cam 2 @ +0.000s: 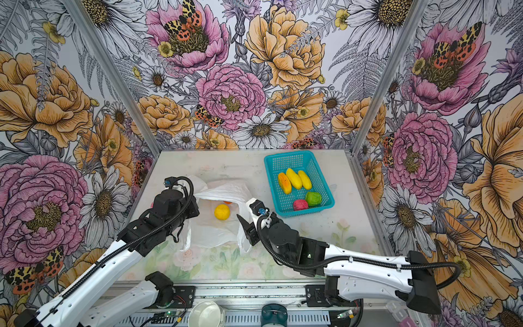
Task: Untie the knot of the plastic bag and take out the fruit
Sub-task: Place the plastic bag at the center of the table.
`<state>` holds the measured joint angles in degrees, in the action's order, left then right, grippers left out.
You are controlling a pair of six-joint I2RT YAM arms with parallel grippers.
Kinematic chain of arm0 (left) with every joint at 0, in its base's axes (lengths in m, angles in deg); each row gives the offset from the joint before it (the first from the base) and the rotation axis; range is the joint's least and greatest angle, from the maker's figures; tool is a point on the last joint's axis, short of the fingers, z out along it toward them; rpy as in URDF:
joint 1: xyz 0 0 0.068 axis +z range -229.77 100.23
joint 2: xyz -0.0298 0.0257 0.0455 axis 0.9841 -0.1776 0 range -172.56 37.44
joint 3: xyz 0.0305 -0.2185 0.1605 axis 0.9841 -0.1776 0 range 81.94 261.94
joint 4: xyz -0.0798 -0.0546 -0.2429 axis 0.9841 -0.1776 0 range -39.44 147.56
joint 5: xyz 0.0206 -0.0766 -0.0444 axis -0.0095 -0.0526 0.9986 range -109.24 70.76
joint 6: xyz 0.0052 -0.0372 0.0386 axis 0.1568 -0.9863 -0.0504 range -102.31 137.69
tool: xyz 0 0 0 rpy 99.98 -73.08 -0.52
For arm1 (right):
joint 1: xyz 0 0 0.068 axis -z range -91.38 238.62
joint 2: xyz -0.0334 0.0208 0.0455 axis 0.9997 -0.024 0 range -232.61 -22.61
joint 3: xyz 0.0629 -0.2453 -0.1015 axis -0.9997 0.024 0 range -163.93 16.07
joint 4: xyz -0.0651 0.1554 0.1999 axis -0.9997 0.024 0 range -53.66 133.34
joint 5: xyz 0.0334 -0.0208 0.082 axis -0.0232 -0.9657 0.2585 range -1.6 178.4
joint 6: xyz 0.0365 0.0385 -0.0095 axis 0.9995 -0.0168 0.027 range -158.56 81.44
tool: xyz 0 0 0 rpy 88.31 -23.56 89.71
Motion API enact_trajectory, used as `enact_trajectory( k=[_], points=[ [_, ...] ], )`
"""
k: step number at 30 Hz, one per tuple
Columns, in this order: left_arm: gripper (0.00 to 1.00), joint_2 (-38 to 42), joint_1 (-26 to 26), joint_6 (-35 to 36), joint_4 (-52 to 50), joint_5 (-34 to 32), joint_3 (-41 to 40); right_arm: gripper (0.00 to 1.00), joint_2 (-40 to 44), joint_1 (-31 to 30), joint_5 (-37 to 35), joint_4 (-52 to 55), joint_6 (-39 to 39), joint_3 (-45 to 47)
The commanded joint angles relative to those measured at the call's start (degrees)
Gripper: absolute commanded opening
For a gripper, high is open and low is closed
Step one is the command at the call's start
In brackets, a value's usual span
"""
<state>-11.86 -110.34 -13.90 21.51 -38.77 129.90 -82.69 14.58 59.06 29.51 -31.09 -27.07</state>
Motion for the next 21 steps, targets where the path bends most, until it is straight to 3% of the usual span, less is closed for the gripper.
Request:
enact_trajectory(
  k=[1, 4, 12, 17, 21],
  points=[
    [0.00, -0.59, 0.46, 0.77, 1.45, -0.03, 2.06, 0.50, -6.51, -4.50, -0.68, 0.55, -5.11, -5.69],
    [0.00, -1.48, 0.52, 0.98, 1.68, 0.89, 2.64, 0.44, -15.04, -6.73, -0.09, 0.59, -4.86, -10.48],
    [0.00, -2.02, 2.55, 3.01, 1.51, 4.71, 4.08, 0.43, -32.01, -4.24, -4.68, -2.55, 0.78, -15.32],
    [0.00, -2.53, 3.54, 3.12, 1.49, 5.29, 3.64, 0.44, -38.46, -0.34, -3.26, -6.00, 6.34, -15.68],
    [0.00, -2.82, 4.38, 2.38, 0.80, 5.72, 4.66, 0.52, -43.64, 2.03, -3.59, -5.98, 8.29, -17.78]
  ],
)
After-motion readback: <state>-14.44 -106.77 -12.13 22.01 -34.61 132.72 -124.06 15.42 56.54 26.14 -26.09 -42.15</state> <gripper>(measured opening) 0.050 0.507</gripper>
